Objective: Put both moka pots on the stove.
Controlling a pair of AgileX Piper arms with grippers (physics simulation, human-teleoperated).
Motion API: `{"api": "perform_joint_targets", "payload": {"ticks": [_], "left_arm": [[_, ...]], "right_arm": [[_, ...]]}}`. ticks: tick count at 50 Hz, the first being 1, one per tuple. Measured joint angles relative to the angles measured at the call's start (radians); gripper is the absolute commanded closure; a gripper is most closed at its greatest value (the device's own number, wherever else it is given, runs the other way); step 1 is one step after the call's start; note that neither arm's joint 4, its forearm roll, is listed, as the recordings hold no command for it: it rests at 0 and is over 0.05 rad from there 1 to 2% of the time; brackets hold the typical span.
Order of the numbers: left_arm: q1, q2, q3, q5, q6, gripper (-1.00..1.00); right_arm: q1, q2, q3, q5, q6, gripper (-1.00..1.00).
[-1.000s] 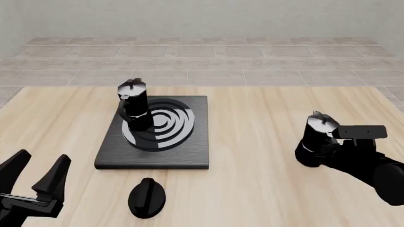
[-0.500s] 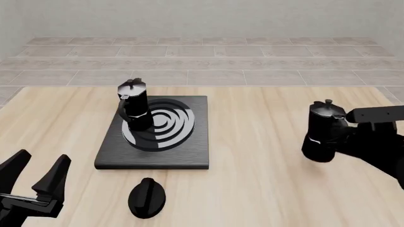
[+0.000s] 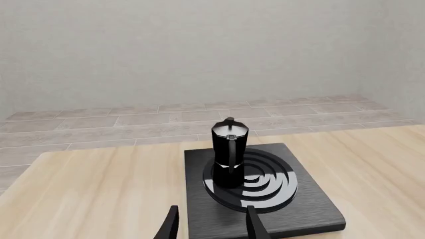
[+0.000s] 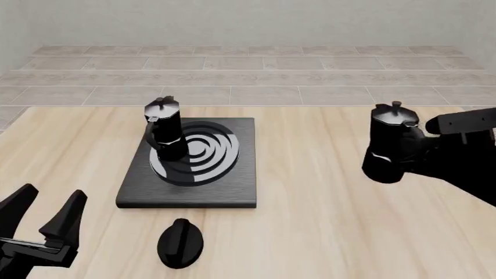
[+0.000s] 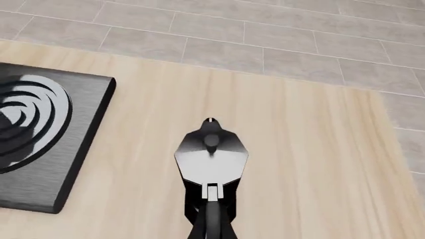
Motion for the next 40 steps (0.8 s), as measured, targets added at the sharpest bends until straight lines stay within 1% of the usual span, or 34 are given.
{"api": "perform_joint_targets", "payload": {"ticks": [18, 40], "left_arm": [[0.000, 0.000, 0.000, 0.000, 0.000, -1.00], [0.000, 0.000, 0.000, 0.000, 0.000, -1.00]], "right_arm": [[0.112, 0.060, -0.080, -0.024, 0.009, 1.00], [0.244, 0.230, -0.180, -0.126, 0.034, 1.00]]}}
